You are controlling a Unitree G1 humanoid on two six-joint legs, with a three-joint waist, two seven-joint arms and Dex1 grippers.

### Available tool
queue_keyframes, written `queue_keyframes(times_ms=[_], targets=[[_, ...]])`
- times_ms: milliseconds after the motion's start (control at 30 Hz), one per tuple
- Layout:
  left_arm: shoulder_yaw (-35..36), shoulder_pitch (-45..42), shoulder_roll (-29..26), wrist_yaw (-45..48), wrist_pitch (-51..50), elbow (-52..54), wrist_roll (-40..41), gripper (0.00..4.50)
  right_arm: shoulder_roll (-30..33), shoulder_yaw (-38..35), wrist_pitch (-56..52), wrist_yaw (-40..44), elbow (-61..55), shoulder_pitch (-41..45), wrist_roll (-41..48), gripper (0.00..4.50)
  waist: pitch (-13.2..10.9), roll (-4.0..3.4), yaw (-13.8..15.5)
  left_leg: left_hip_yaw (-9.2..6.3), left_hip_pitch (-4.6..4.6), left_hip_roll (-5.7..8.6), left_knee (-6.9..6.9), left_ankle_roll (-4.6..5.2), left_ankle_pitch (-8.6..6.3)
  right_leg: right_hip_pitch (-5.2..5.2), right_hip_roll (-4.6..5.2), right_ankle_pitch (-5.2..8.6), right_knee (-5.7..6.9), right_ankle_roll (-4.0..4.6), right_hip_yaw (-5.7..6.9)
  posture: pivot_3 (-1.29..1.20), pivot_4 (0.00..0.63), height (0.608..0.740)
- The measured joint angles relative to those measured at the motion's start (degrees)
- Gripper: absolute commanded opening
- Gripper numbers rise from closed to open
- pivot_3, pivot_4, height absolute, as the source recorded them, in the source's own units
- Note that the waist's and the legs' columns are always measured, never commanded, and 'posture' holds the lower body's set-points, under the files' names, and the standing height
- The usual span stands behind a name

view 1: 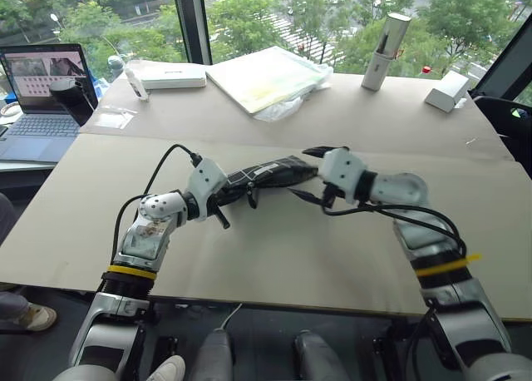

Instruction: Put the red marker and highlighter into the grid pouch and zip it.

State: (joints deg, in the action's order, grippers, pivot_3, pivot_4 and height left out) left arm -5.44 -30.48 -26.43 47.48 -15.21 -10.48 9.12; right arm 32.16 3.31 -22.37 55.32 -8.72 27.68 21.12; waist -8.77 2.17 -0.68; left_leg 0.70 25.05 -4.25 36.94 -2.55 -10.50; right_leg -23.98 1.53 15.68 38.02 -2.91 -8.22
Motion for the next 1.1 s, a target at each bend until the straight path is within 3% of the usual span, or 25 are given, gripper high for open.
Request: queue_keyframes(times_ms=[100,333,467,733,867,1100], targets=[[0.05,0.03,-0.20,0.06,-0.01,-0.03,0.00,0.00,1.64,-1.17,-10.54,0.71,-7.20,-3.71,7.59,4.49,0.00,0.00,-0.32,-0.04,-0.06,0.00,0.00,0.03,0.02,0.03,-0.03,0.00,0.01,0.00,0.01,0.00,0.150,0.740],[0.08,-0.35,0.28,-0.47,-0.23,-0.01,0.01,0.00,-7.98,8.95,-22.01,-12.92,-3.02,-3.37,2.05,4.49,0.00,0.00,-1.08,-0.15,0.00,0.02,-0.01,0.06,0.05,-0.10,-0.12,0.00,0.04,0.04,-0.01,0.00,0.150,0.740],[0.01,-0.62,1.03,-0.84,-1.25,0.20,0.04,0.00,-14.31,13.65,-22.31,-18.32,2.55,0.87,-2.09,4.49,0.00,0.00,-1.19,-0.17,0.03,0.02,0.00,0.06,0.06,-0.11,-0.11,-0.01,0.03,0.04,0.03,0.00,0.150,0.740],[0.06,-0.68,1.12,-0.87,-1.75,0.50,0.03,0.00,-25.05,13.69,-17.20,-24.59,17.62,10.41,-7.26,4.49,0.00,0.00,-1.66,-0.25,0.05,0.04,-0.02,0.02,0.08,-0.14,-0.11,-0.01,0.06,0.05,0.08,0.00,0.150,0.740],[0.04,-0.94,1.30,-0.86,-1.94,0.50,0.03,0.00,-27.37,13.53,-13.26,-25.74,22.63,13.13,-9.00,4.49,0.00,0.00,-1.63,-0.33,0.08,0.04,-0.03,0.01,0.08,-0.10,-0.09,-0.01,0.04,0.05,0.15,0.00,0.150,0.740],[0.05,-0.94,1.36,-0.91,-2.11,0.51,0.02,0.00,-27.44,11.88,-11.23,-24.89,25.79,13.94,-9.83,2.45,0.00,-0.01,-1.91,-0.36,0.10,0.05,-0.04,0.01,0.08,-0.13,-0.09,-0.01,0.05,0.05,0.16,0.00,0.150,0.740]])
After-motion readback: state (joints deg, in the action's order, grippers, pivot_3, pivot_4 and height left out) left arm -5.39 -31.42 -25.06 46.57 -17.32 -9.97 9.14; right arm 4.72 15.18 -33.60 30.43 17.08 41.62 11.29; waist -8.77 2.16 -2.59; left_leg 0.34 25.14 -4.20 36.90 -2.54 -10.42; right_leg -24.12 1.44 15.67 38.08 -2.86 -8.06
